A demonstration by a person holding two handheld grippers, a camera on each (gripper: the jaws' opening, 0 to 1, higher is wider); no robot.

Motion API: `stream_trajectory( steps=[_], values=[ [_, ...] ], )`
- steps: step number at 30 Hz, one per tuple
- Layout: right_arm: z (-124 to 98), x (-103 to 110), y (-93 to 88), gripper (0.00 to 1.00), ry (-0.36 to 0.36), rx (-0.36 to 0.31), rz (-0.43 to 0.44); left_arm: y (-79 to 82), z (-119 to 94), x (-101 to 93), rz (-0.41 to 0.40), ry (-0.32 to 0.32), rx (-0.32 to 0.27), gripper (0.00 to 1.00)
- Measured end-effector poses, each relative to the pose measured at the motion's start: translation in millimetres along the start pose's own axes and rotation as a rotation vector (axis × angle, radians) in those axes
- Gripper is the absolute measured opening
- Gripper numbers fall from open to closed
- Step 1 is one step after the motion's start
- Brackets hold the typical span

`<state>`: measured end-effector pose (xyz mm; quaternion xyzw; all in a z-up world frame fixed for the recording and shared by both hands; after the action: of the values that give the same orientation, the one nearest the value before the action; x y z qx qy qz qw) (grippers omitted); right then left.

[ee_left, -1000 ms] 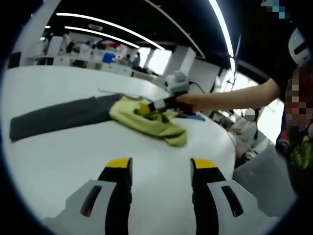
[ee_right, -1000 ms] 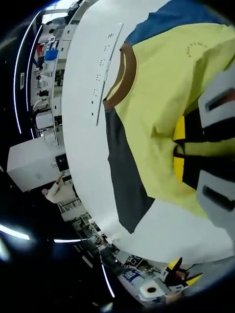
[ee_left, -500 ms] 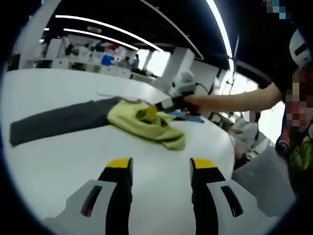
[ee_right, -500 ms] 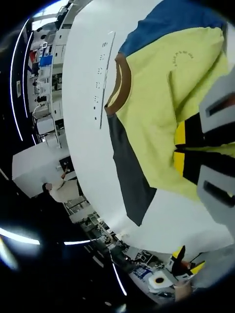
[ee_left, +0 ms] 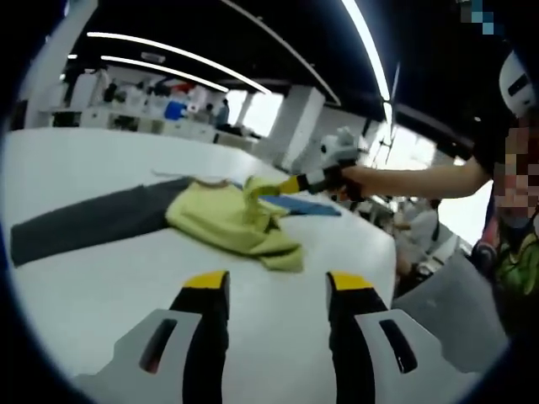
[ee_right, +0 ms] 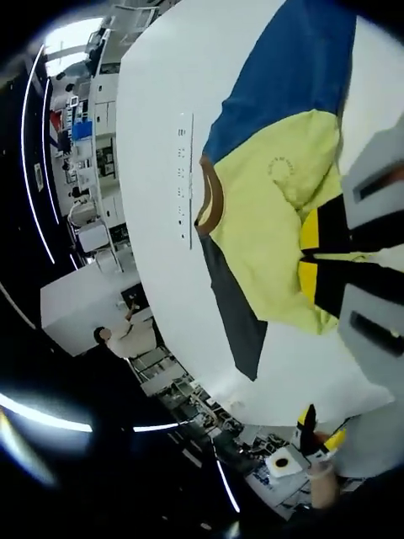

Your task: Fold the garment on the visible template until the final outline fits inside the template.

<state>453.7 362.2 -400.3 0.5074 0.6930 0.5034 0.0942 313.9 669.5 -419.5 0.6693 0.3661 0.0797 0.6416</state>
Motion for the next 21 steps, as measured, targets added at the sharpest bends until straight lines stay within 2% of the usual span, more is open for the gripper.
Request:
stream_trajectory(
  steps=[8,13,17,21],
  values=[
    [-64.6,-14.0,-12.9,0.00,-0.048,-0.025,0.024,-1.7,1.1,-8.5,0.003,-0.016,0.001,0.42],
    [-100.5,-25.3,-25.3,0.00,-0.097,-0.003,0.012,-3.4,1.2,-9.7,0.000,-0.021,0.000,0.41],
    [-121.1,-30.9,-35.7,0.00,-0.118,0.001,0.052,-5.4,2.8,-9.3,-0.002,-0.026,0.008,0.41],
    [-136.3,-33.6,-50.7,0.00,-0.143,0.036,0.042,-5.8,7.0,-10.4,-0.001,-0.037,0.013,0.40]
  ],
)
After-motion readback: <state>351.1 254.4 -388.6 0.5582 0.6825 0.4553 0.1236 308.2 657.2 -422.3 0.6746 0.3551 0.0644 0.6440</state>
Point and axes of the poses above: the point that each gripper's makers call its tool centre point, and the gripper's own axes: z roughly forward along the fingers, x roughly to its left, y roughly out of its top, the point moved 8 cm from there along -z, roughly backward along the fingers, and after that the axes turned 6 degrees about -x, right-handed, at the moved point
